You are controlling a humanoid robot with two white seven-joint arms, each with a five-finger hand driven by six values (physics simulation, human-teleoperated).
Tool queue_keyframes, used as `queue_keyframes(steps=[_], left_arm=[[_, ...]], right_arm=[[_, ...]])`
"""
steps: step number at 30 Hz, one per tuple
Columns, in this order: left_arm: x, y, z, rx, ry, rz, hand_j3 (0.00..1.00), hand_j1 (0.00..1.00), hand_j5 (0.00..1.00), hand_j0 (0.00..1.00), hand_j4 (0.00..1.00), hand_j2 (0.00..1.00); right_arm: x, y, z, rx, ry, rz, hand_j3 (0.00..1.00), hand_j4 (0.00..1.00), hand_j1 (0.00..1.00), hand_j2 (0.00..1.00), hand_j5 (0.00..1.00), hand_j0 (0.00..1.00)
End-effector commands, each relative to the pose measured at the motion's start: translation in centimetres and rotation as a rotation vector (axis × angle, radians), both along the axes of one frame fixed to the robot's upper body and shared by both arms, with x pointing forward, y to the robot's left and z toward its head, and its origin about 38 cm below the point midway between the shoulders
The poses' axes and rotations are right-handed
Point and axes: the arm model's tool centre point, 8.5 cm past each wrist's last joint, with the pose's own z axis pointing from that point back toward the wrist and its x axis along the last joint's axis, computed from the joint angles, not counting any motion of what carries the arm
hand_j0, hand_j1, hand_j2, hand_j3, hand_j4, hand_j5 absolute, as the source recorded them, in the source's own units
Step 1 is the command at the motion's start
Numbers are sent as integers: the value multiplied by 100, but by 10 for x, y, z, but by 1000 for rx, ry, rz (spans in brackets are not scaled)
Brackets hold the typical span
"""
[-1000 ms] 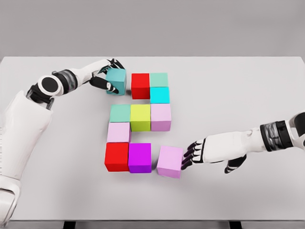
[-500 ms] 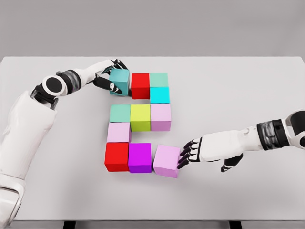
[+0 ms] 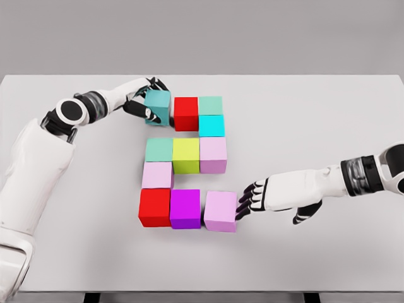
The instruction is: Assemble the squares on the desktop into the number 2
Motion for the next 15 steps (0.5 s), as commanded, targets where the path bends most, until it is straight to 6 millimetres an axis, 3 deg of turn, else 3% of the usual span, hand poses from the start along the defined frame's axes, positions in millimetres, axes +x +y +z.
queue_keyframes(steps=[1,9,15], left_arm=[[0,2,-3,-3,8,7,32,32,32,32,32,32],[1,-2,-2,-9,7,3,33,33,33,33,33,33],[2,-3,-4,-12,14,4,34,34,34,34,34,34]], right_arm=[[1,0,1,6,1,-5,100,100,100,100,100,100],[7,6,0,18,-2,-6,100,100,100,100,100,100],[13,-2,-3,-3,-12,-31,100,100,100,100,100,100]])
